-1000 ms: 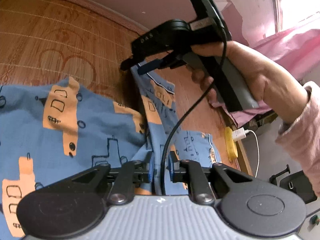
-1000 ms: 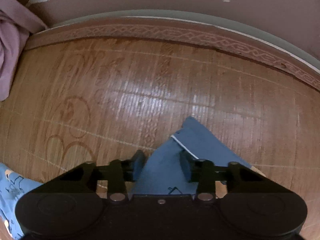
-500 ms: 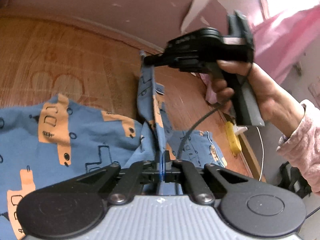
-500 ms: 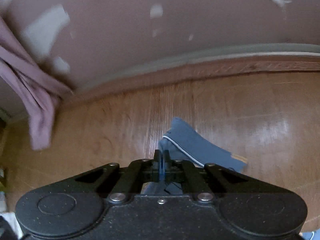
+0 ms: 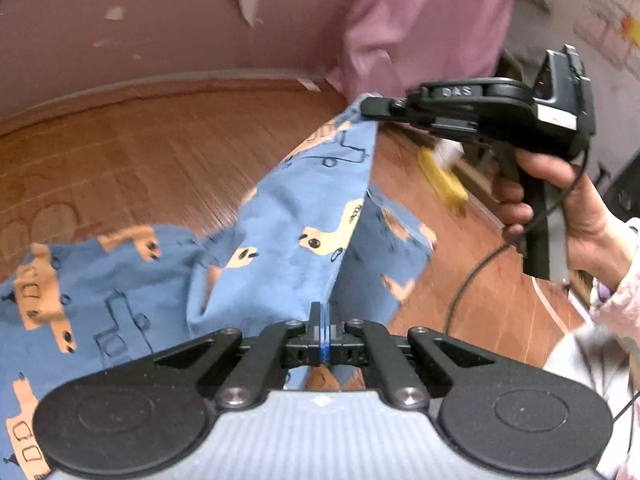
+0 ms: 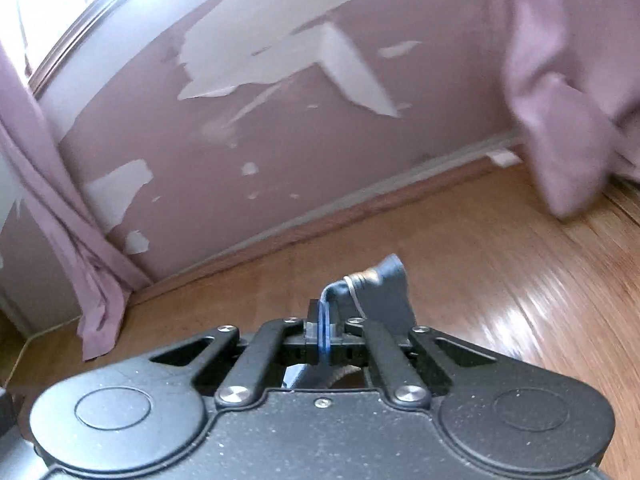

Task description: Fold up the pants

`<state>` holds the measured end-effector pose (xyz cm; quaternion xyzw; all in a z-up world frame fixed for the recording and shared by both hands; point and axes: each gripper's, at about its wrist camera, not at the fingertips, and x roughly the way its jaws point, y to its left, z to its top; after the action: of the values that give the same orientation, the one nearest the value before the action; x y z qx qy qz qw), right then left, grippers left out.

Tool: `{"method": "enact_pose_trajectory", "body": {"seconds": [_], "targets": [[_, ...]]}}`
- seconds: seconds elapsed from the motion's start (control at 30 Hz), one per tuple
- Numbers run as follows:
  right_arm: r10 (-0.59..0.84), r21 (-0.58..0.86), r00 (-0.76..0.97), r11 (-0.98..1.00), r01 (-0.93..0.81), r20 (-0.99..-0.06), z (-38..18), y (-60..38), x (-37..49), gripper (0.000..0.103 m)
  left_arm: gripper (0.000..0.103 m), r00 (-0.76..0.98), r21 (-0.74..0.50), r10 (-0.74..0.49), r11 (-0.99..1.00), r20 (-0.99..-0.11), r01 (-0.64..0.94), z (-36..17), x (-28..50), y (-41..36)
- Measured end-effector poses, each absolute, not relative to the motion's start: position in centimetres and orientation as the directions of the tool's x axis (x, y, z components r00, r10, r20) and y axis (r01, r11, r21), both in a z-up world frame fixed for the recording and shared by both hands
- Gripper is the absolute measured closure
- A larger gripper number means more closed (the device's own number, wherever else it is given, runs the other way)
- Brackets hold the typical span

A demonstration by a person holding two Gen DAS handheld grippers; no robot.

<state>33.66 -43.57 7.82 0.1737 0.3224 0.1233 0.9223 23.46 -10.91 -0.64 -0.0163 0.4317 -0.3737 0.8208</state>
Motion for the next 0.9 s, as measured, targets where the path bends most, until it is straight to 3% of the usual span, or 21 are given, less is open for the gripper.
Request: {"method": "enact_pose_trajectory", "body": {"seconds": [0.4, 0.77, 0.9], "targets": [[0.31, 0.528, 0.755, 0.847, 0.057, -0.578, 1.6, -46.6, 27.3, 0.103, 0.103, 0.295, -0.24, -0.542, 0.709, -0.787, 0.663, -3.1, 20.7, -12.9], [0.356, 0.614, 0.777, 0.788, 0.05, -0.52, 1.4, -47.2, 27.8, 0.103, 0.102, 0.446, 0.092, -0.4, 0.653, -0.801, 0.751, -2.9, 17.2, -15.1], [0.361, 0.621, 0.768, 0.782, 0.06, -0.529, 1.2, -47.3, 27.8, 0.103, 0.092, 0.479, 0.166, -0.356, 0.638, -0.802, 0.752, -3.1, 16.8, -16.0]]}}
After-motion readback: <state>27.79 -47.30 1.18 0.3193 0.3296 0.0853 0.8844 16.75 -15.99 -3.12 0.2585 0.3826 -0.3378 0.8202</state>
